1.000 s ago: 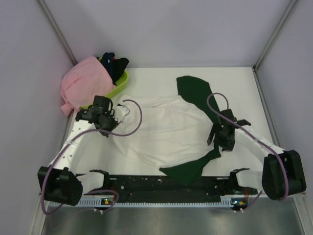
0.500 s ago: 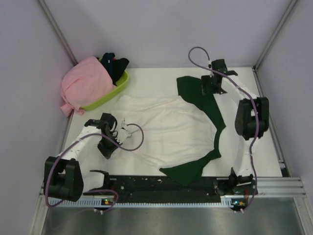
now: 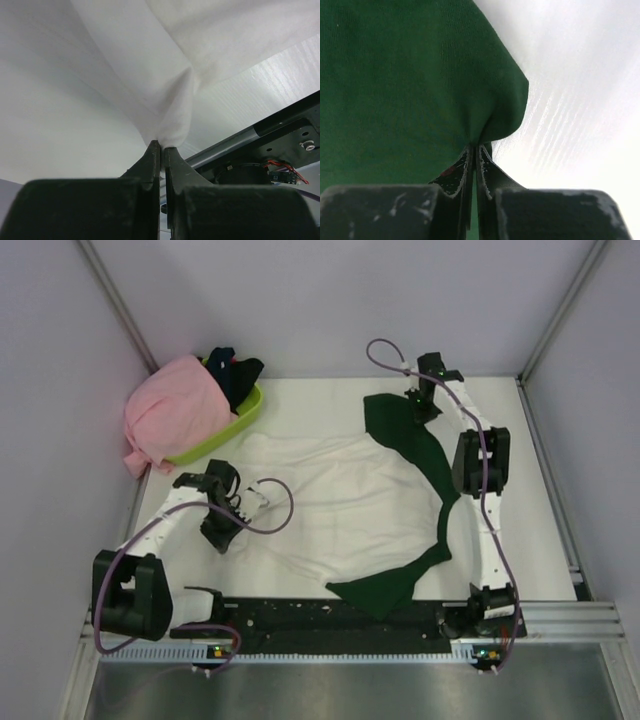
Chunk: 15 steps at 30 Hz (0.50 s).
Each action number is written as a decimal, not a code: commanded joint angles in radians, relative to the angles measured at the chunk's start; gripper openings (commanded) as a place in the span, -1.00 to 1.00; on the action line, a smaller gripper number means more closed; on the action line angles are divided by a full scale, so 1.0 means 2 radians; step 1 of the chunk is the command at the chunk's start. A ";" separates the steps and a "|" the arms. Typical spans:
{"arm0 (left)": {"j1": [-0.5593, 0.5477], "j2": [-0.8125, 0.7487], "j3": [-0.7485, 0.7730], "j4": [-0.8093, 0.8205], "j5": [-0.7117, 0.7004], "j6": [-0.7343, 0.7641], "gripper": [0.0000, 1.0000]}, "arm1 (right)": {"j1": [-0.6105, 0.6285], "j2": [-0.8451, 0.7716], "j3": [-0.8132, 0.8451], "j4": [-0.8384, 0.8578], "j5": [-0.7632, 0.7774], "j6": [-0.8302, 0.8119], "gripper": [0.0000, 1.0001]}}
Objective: Fold and stack the t-shirts
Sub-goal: Flatten out the tshirt
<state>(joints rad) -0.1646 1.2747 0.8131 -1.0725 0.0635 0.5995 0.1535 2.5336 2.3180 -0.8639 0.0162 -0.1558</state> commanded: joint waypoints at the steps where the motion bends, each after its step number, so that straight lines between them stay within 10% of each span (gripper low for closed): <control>1: -0.001 -0.002 0.022 0.020 0.016 -0.010 -1.00 | -0.016 0.042 0.015 -0.061 -0.019 0.003 -1.00; 13: -0.063 0.093 0.123 0.133 0.044 0.015 -1.00 | -0.132 0.045 0.118 0.220 -0.047 0.205 -1.00; 15: -0.065 0.113 0.132 0.141 0.048 0.019 -1.00 | -0.133 0.034 0.114 0.248 -0.056 0.180 -0.50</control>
<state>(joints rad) -0.2855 1.4403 1.0161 -0.8734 0.1352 0.6106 -0.1112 2.6301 2.4771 -0.5934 -0.1013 0.1734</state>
